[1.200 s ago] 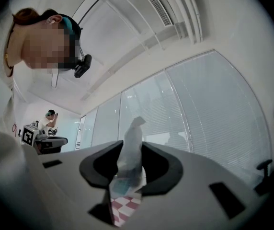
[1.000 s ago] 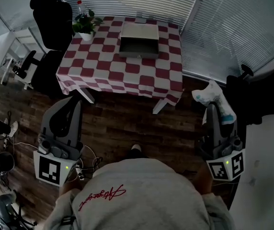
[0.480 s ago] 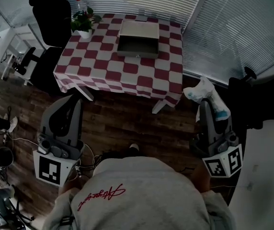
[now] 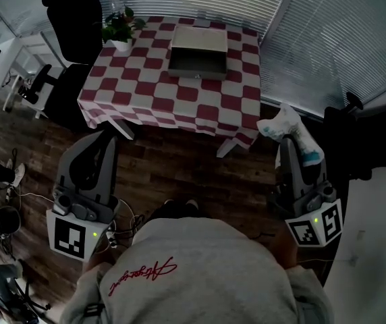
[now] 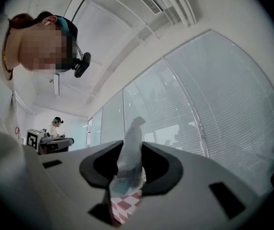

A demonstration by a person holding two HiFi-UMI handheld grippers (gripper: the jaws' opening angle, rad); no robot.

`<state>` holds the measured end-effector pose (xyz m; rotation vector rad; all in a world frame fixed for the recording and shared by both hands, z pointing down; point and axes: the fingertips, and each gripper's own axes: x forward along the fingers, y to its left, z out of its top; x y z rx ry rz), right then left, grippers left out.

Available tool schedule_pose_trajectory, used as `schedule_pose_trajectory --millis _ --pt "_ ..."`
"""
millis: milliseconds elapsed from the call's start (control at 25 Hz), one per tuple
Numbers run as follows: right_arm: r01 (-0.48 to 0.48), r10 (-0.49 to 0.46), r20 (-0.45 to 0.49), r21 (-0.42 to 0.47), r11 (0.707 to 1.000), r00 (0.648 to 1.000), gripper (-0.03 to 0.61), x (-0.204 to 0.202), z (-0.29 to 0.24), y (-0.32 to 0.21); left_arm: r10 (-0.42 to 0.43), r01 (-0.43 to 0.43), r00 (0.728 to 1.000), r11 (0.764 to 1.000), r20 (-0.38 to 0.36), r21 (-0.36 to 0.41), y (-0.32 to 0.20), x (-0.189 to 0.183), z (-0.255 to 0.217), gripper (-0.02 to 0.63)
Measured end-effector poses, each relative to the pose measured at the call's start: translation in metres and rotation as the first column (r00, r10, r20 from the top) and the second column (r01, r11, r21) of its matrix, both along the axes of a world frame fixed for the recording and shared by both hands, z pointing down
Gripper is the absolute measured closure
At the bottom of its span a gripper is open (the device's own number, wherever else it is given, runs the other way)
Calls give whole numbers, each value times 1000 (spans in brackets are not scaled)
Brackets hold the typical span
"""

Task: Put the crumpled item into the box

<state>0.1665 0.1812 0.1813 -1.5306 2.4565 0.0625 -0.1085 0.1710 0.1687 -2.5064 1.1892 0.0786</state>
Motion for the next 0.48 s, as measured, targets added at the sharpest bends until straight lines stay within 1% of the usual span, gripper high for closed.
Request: schedule_pose_trajectory --millis 200,360,480 --pt "1 -1 -14 1 1000 1000 459 -5 0 3 14 -14 1000 1000 -11 13 1 2 -3 588" --pt "5 -5 -18 -5 1000 1000 459 -6 4 5 14 -14 1000 1000 -6 -5 4 4 5 588" --pt "10 -10 -12 -2 1000 1000 459 -4 3 4 4 -4 1000 1000 -17 -8 2 3 5 588"
